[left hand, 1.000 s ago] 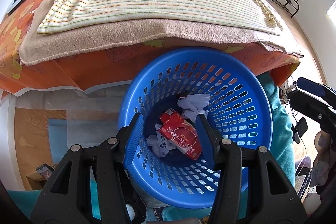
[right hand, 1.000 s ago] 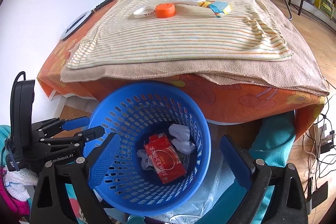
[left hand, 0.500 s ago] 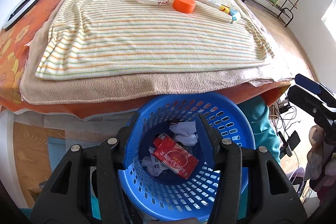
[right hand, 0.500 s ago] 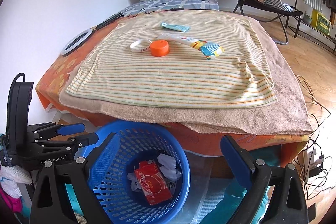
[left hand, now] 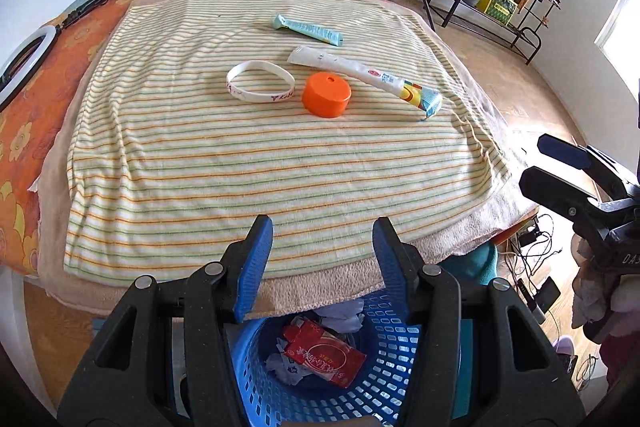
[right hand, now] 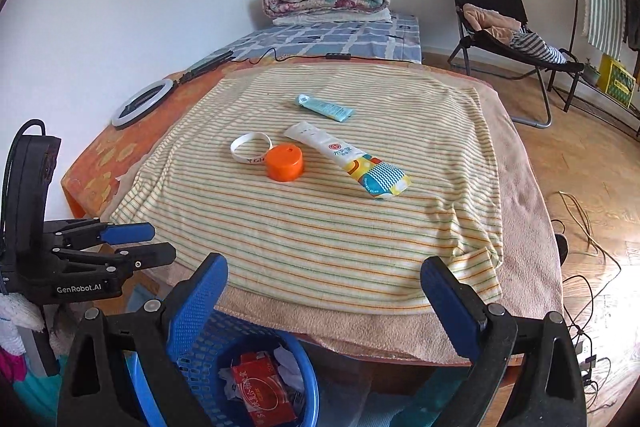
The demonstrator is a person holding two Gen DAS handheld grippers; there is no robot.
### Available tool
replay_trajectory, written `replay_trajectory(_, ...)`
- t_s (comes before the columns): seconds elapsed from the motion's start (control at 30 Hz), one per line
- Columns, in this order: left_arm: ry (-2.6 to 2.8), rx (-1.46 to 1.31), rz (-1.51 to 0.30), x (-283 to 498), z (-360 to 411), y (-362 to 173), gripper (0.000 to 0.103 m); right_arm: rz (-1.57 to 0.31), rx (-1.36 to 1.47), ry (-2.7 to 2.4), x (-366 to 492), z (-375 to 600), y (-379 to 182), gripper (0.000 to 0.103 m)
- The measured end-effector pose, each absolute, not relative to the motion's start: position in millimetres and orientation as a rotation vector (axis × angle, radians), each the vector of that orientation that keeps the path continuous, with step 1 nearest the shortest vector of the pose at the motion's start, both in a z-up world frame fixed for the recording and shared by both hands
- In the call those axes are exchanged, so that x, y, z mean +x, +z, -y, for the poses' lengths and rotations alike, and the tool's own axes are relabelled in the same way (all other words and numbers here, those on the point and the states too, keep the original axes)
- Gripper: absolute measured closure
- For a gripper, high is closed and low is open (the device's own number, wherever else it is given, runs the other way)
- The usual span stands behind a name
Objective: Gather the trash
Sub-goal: 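Lift both tools back toward the white tube and orange cap, then grasp the white tube with the right tool while the left tool grips the orange cap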
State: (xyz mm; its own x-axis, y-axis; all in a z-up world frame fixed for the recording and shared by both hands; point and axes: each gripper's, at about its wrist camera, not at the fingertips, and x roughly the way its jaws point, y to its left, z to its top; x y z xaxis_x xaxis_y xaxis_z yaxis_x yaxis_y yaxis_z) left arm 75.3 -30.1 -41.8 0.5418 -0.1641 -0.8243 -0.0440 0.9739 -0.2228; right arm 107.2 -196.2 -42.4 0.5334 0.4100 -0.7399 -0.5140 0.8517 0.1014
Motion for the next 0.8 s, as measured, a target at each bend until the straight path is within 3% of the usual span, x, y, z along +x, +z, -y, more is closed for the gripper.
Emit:
replay_trajectory(0.53,-0.148,-0.201,-1.013,164.5,40.1,-53.3,0.05,-0.991,-0.067,0.65,217.7,185.1,-54.2,0.011)
replay_trajectory(0.8,-0.134,-0.176,-1.032,198.2,38.8,-69.8,0.05,-1.038,-0.089,0.704,252.7,169.4,-71.0,0.023)
